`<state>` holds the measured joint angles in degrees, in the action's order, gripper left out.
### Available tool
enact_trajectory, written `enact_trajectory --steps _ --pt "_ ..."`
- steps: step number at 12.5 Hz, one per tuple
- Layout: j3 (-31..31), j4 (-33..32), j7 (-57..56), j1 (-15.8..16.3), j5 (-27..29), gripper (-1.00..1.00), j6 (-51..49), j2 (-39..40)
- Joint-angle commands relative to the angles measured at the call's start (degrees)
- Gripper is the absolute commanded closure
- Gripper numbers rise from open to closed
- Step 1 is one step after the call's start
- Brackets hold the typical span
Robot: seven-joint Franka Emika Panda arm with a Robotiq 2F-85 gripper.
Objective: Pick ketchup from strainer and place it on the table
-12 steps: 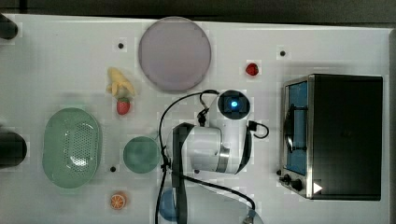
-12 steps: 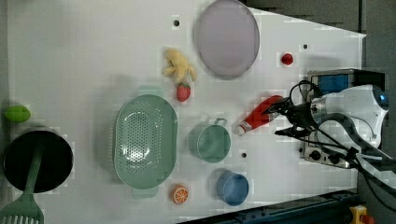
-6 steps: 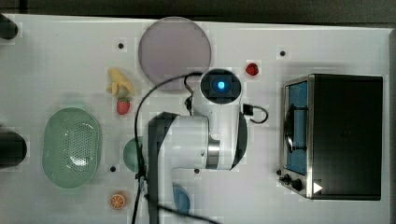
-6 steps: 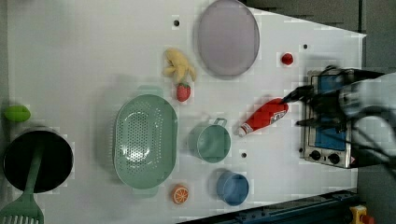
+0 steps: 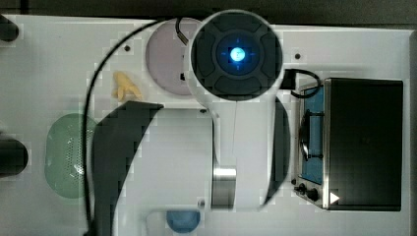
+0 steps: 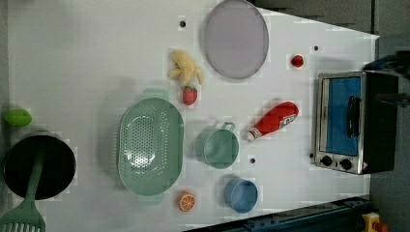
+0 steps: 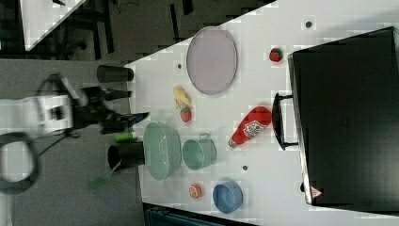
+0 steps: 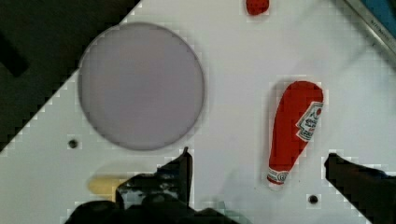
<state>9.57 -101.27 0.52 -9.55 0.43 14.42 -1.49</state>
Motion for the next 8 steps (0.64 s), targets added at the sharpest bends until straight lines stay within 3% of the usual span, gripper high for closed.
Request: enact_trajectory --steps 1,8 --pt "0.12 3.22 0.27 -0.06 0.42 -1.00 -9.08 1.95" --pt "-1.03 3.89 0.26 -0.11 0.36 -1.00 -9.52 2.39"
